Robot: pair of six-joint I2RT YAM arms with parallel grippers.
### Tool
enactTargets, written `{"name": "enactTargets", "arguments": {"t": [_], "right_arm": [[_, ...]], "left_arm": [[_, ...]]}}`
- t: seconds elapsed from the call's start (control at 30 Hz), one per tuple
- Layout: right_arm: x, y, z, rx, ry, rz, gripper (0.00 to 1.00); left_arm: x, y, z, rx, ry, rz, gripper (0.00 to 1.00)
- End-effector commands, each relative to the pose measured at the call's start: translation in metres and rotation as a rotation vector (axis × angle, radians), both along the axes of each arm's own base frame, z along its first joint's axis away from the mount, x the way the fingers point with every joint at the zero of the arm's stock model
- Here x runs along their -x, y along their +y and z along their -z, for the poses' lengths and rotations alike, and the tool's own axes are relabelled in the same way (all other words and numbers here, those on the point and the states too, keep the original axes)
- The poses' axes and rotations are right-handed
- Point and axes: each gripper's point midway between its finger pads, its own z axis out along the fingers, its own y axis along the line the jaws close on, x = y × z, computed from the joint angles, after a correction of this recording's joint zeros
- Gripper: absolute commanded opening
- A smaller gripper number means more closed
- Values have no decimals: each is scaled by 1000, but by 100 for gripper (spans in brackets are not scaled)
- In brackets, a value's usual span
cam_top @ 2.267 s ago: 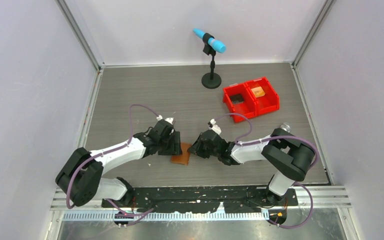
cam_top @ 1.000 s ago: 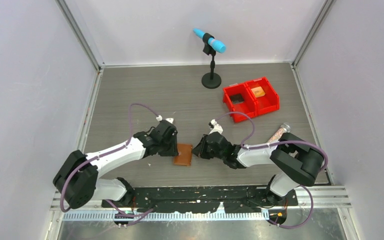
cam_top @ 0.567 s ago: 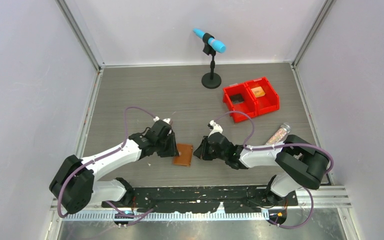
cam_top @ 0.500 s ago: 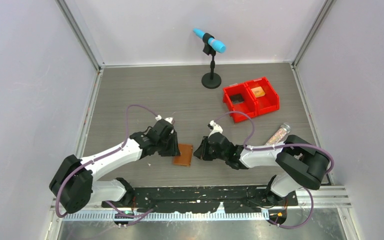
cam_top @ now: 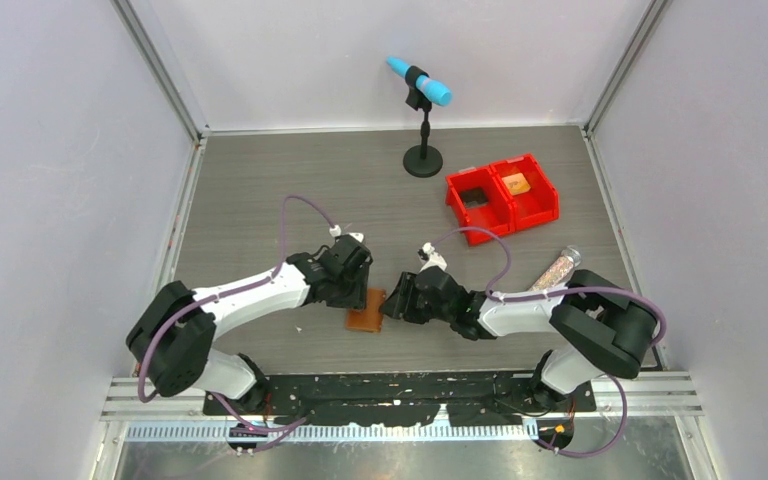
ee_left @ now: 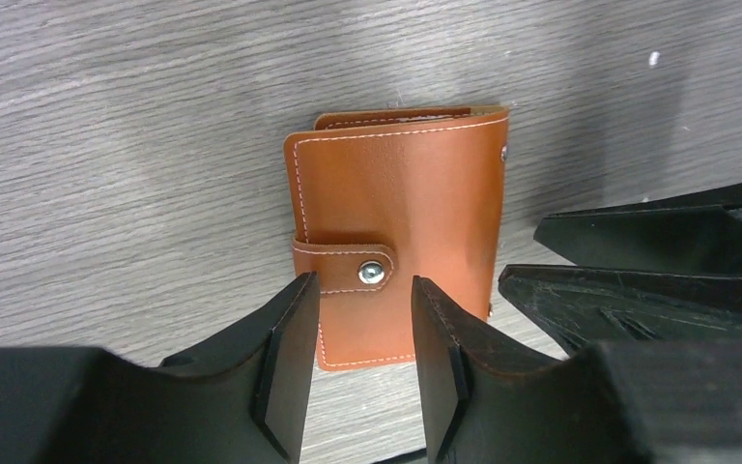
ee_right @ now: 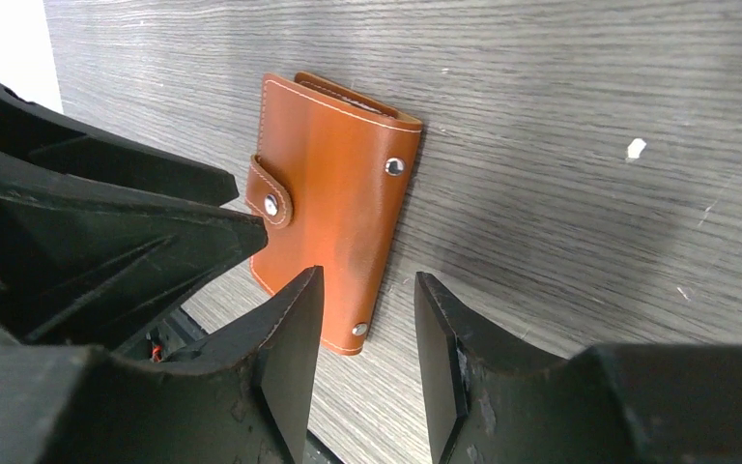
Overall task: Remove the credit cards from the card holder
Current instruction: Open the card holder at the center of the board.
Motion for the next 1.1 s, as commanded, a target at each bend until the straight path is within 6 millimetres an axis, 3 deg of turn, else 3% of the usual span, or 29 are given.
{"name": "enactTargets", "arguments": {"t": [0.0,0.2,0.33,0.5,0.6,0.93,1.07], "right_arm": [[-9,12,-5,-22,-2,42,47],[-4,18,12,8,39,37,47],[-2,20,18,17,54,33,44],[-6,12,19,47,27,57,15],[-7,11,15,49,5,50,6],[-7,-15,12,143,-62,17,5],[-9,-25,10,189,-83,-1,5]], "left_arm": [[-12,-1,-4,-54,-52,5,43],[-6,1,9,-88,-35,16,41],[-4,3,13,-95,-29,15,29],[-3,5,6,-78,-47,5,10],[-2,4,0,-54,-52,2,0],[12,6,-19,61,-49,-28,0],[15,8,-18,145,-23,-52,0]]}}
